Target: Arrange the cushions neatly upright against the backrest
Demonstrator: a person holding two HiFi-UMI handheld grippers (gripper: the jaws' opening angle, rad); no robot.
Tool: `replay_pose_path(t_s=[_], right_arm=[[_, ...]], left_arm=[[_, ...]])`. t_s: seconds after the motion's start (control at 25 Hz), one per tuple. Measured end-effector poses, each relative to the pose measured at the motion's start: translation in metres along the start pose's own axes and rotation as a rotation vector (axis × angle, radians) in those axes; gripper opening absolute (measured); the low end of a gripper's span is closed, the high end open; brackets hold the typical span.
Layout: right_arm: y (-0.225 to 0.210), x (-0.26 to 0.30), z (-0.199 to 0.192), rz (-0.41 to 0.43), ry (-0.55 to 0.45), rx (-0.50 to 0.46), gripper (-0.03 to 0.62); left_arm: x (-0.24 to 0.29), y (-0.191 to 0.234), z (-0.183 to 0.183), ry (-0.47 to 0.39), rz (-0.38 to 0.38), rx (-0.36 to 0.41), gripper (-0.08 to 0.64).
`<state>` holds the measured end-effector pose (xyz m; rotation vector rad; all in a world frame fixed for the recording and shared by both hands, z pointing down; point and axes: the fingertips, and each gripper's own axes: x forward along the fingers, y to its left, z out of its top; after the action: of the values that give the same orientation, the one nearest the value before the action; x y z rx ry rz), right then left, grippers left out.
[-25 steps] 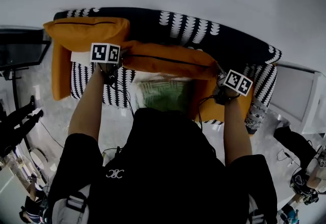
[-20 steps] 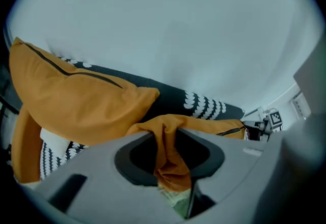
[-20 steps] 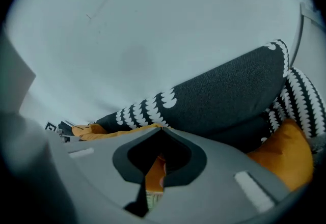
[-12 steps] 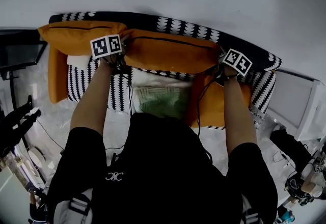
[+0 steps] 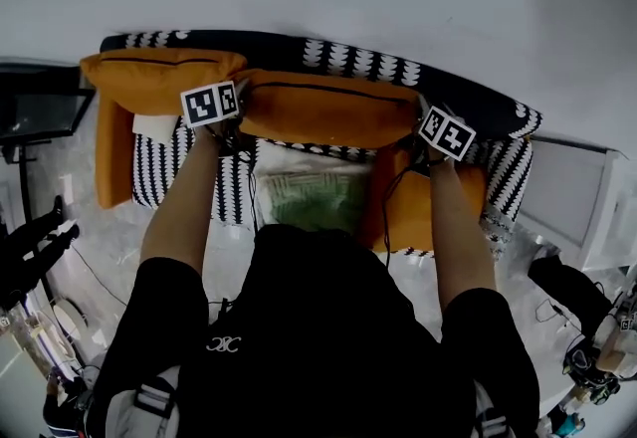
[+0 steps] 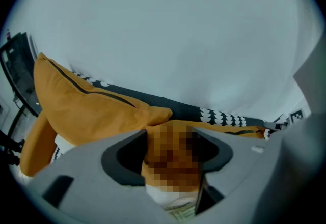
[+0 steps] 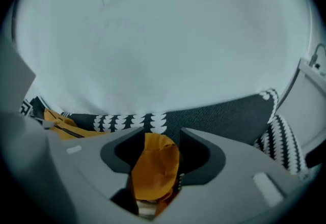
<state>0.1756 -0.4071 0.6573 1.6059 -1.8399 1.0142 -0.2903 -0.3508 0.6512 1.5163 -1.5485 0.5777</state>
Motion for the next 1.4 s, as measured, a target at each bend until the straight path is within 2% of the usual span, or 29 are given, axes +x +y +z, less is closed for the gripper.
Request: replay_pose_path(t_s=[0.12,0.16,0.2,0.24,0.32,0.36,0.56,0.8,0.96,1.12,1.24,1.4], right_arm=[[-0.001,-0.037,0.015,-0.044,-0.112,-0.038,0.194],[0.001,-0.049,0.017,-0.044,-0.133,-0.039,0.16],[0.003,-0.06,0.017,-0.038,-0.143,-0.038,0.088],[0.007,-0.071,0.015,-0.029,-0.148,-0.038,0.008],[0.017,-0.092,0.012,-0.004,-0.162,-0.042,0.006],[0.024,-0.101,0.011,0.006,-0.173,-0.05,0.006],[0.063,-0.146,0.008,0.06,-0.231,-0.106,0.006],[0.116,-0.206,0.018,0.136,-0.331,-0.092,0.006],[0.152,-0.249,0.037,0.206,-0.407,-0.106,0.006],[0.177,-0.295,0.064,0.248,-0.523,-0.132,0.006],[0.191,-0.325,0.067,0.295,-0.566,-0.138,0.006],[0.202,-0.339,0.059,0.268,-0.587,-0.168,0.006]], left_arm=[[-0.032,0.006,0.012,-0.114,0.11,0.127,0.313],[-0.043,0.004,0.015,-0.137,0.125,0.173,0.313],[-0.053,0.0,0.016,-0.155,0.132,0.204,0.3],[-0.065,-0.003,0.018,-0.177,0.144,0.22,0.245],[-0.09,-0.007,0.025,-0.24,0.175,0.23,0.008],[-0.102,-0.011,0.027,-0.268,0.172,0.229,0.009],[-0.145,-0.051,0.027,-0.342,0.08,0.224,0.009],[-0.204,-0.123,0.035,-0.45,-0.014,0.325,0.009],[-0.245,-0.158,0.04,-0.521,-0.075,0.342,0.009],[-0.277,-0.185,0.039,-0.554,-0.137,0.35,0.009],[-0.302,-0.208,0.034,-0.563,-0.203,0.337,0.009],[-0.326,-0.228,0.043,-0.612,-0.246,0.388,0.009]])
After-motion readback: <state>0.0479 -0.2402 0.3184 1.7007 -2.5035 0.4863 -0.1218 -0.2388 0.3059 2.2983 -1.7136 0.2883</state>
